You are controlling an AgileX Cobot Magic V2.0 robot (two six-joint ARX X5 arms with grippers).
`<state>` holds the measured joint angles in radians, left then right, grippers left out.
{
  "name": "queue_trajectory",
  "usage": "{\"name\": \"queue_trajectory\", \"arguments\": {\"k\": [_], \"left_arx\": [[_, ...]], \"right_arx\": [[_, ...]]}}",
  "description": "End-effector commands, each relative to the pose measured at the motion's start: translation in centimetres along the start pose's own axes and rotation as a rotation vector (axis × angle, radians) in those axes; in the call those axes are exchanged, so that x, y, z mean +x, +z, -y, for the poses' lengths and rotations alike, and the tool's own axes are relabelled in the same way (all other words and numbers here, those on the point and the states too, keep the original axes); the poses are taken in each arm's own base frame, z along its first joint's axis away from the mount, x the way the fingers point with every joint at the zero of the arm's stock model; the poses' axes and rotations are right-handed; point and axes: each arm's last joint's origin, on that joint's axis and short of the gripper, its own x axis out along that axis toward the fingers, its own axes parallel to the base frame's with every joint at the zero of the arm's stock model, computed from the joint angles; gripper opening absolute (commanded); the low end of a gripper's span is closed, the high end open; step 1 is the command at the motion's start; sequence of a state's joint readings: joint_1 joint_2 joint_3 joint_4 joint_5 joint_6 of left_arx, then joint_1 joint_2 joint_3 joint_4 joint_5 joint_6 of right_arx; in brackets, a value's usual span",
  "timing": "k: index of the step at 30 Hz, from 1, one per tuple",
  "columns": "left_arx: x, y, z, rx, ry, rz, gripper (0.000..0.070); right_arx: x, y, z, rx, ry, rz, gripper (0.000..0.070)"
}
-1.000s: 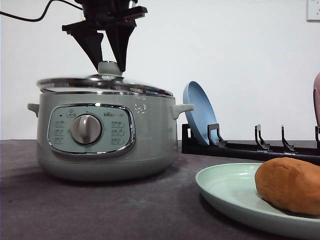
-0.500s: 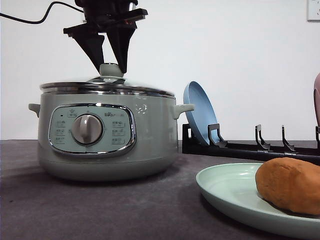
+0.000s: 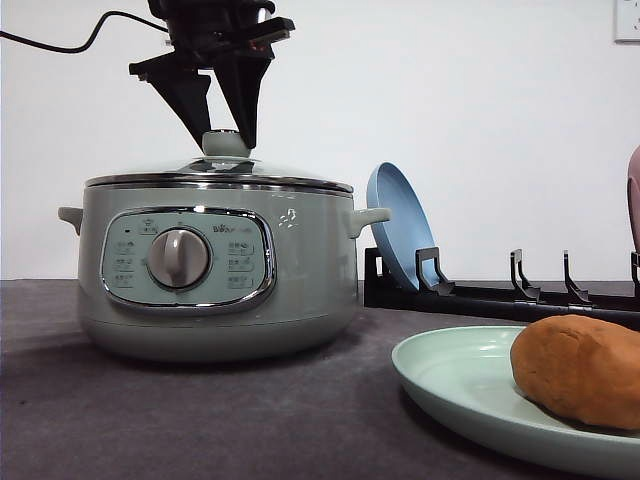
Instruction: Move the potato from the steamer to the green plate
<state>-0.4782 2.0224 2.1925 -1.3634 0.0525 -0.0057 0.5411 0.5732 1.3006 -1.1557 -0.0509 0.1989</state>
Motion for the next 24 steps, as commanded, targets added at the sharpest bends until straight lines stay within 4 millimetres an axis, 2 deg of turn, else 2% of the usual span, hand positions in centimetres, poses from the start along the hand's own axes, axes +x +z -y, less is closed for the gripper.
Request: {"name": "queue_trajectory", "arguments": {"k": [1, 17, 19, 24], "left_arx": [[0.43, 0.66, 0.47, 0.043, -0.025, 0.024, 0.0], [0.43, 0.52, 0.56, 0.058, -0.031, 0.009, 0.0012], [0.43, 0.56, 0.56, 0.057, -0.031, 0.014, 0.0094], [0.3, 0.67, 0.51, 0.037, -0.031, 0.03, 0.0464]], "right_arx": [[-0.18, 0.35, -0.08, 0.008, 0.005, 0.017, 0.0665], [-0.18, 0.35, -0.08, 0.008, 0.004, 0.017, 0.0665], [-0.18, 0.35, -0.08, 0.008, 0.004, 0.017, 0.0665], [-0.18, 0.35, -0.09, 0.008, 0.005, 0.017, 0.0665]]}}
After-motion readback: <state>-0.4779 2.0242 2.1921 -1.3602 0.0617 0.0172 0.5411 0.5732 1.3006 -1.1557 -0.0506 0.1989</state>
